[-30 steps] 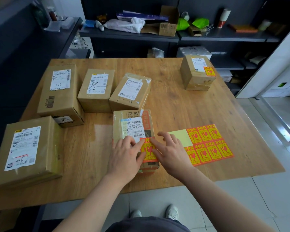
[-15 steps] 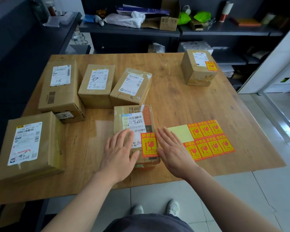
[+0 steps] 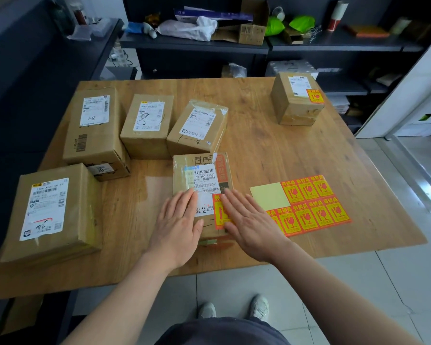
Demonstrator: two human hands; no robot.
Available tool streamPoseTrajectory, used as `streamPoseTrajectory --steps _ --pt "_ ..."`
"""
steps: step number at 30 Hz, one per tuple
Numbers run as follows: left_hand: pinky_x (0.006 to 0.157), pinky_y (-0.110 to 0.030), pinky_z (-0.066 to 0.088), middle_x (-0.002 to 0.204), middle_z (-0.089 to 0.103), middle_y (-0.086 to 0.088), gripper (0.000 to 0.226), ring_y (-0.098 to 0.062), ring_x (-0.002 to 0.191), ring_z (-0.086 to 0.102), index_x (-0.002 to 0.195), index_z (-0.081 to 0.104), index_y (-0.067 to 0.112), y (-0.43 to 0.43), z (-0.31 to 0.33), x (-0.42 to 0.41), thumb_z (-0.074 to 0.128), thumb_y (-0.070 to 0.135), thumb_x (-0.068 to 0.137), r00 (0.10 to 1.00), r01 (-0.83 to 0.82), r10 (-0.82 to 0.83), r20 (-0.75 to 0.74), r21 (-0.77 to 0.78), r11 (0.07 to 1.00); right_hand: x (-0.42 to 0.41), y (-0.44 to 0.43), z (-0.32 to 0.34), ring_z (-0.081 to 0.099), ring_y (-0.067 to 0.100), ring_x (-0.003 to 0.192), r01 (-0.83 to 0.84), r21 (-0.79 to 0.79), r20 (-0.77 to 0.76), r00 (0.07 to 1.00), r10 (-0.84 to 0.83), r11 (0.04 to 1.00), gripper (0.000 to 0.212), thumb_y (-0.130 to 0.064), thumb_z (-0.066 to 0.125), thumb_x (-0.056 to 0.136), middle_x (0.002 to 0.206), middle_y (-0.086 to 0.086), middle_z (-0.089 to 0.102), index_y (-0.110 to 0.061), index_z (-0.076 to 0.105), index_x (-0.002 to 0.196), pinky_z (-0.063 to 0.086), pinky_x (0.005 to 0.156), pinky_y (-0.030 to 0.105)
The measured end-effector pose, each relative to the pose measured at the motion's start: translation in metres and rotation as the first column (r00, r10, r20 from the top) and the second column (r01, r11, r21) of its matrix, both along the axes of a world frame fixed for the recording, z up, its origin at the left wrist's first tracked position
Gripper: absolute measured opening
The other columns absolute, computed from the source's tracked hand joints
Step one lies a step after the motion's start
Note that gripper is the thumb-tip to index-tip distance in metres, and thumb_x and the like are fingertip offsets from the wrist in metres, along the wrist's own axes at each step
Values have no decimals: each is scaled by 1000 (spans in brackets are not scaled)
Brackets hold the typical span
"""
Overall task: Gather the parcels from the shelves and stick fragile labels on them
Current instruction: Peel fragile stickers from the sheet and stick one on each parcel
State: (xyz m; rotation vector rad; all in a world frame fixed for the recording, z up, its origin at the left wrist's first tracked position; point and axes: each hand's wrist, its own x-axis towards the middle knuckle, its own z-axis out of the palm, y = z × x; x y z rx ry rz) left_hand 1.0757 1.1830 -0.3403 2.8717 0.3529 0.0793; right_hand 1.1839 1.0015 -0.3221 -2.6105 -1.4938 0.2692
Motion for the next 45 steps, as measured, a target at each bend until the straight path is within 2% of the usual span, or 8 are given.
streamPoseTrajectory --steps 5,10,14,23,28,32,39,45 --pt "115 -35 5 159 -6 -6 82 -23 146 -2 149 -11 14 0 3 -7 27 59 93 974 -220 210 -85 -139 966 -3 -2 -6 -10 8 144 200 82 -183 966 -183 976 61 -47 17 100 159 -4 -4 -23 -5 151 -4 116 27" --pt "99 -42 47 154 27 0 82 -22 135 36 148 7 20 -3 19 -6 53 50 88 962 -271 262 -77 -387 881 -6 3 -4 58 11 108 486 177 -473 805 -359 856 39 -41 45 96 121 -7 62 -29 47 133 51 86 28" --pt "92 -35 51 144 41 4 80 -18 126 45 145 20 20 -11 33 2 61 49 83 957 -263 289 1 -414 872 2 -13 9 58 -2 87 571 249 -502 767 -400 782 33 -41 55 92 105 -14 67 -27 61 121 43 65 7" --pt "81 -21 37 128 53 7 72 -1 99 42 138 37 20 -38 84 83 68 46 78 952 -101 239 189 -543 833 62 -57 70 64 6 86 635 381 -376 770 -515 672 25 -39 54 92 94 -12 71 -27 68 108 48 69 27" --pt "79 -23 39 119 52 9 65 -4 99 44 134 42 21 -42 110 154 69 44 79 953 -37 201 227 -572 819 124 -61 103 61 -3 75 662 379 -380 749 -543 647 25 -41 52 93 89 -15 68 -29 67 111 43 59 12" --pt "76 -14 34 110 43 11 66 -4 96 41 137 42 17 -34 124 216 69 40 81 948 -47 216 235 -566 823 188 -50 117 65 7 83 628 394 -387 775 -499 671 24 -36 52 94 94 -10 71 -25 69 107 52 71 27" --pt "94 -41 48 132 50 -4 71 -21 114 52 140 38 14 -3 133 330 69 37 81 958 -157 262 115 -553 818 317 -10 113 65 15 82 577 337 -381 806 -453 744 26 -36 51 94 90 -2 72 -16 69 99 54 75 39" --pt "87 -33 48 132 50 -5 69 -21 111 53 139 39 11 29 110 407 68 36 82 950 -241 309 50 -514 823 403 28 92 63 10 79 556 249 -410 803 -433 793 26 -39 51 94 89 -6 70 -20 67 99 54 69 32"
